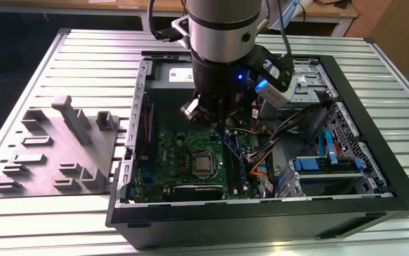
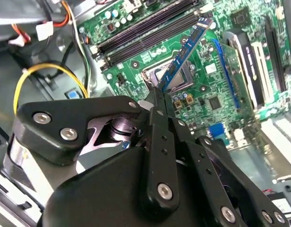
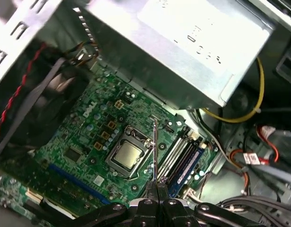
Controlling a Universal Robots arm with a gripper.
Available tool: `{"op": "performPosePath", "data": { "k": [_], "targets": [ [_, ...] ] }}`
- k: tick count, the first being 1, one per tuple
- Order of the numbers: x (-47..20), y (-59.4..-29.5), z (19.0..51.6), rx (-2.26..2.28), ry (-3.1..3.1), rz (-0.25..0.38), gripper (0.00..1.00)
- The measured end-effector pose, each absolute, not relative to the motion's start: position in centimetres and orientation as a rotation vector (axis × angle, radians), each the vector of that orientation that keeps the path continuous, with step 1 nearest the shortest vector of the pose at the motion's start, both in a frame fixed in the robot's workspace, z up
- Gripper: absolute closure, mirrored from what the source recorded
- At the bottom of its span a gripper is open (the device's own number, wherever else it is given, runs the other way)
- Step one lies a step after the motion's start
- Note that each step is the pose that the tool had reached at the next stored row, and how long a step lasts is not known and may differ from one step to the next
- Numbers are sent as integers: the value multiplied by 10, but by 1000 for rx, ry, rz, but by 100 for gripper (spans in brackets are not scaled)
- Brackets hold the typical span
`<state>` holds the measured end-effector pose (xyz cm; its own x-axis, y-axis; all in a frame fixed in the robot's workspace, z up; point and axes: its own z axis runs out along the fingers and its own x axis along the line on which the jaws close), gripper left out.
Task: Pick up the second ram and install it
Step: 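Insert the second ram into the second slot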
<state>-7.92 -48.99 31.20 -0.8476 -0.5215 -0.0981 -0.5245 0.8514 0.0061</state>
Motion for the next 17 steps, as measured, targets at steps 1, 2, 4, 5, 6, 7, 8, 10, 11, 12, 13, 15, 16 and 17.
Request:
{"op": "performPosePath", "data": {
  "k": [1, 2, 4, 5, 6, 7, 8, 10, 11, 12, 13, 15, 16, 17],
  "targets": [
    [-79, -490, 312, -802, 2941, 48, 89],
    [-79, -490, 311, -775, 2948, 47, 89],
    [-79, -490, 311, -721, 2961, 44, 89],
    [-79, -490, 311, -694, 2967, 43, 89],
    [-79, -490, 311, -668, 2973, 42, 89],
    [-79, -490, 310, -641, 2978, 41, 89],
    [-79, -490, 310, -614, 2984, 39, 89],
    [-79, -490, 310, -559, 2994, 37, 89],
    [-79, -490, 309, -531, 2999, 35, 89],
    [-79, -490, 309, -505, 3003, 34, 89],
    [-79, -490, 309, -478, 3008, 33, 89],
    [-79, -490, 308, -423, 3015, 30, 89],
    [-79, -490, 308, -396, 3019, 29, 89],
    [-79, -490, 308, -369, 3022, 27, 89]
  ]
}}
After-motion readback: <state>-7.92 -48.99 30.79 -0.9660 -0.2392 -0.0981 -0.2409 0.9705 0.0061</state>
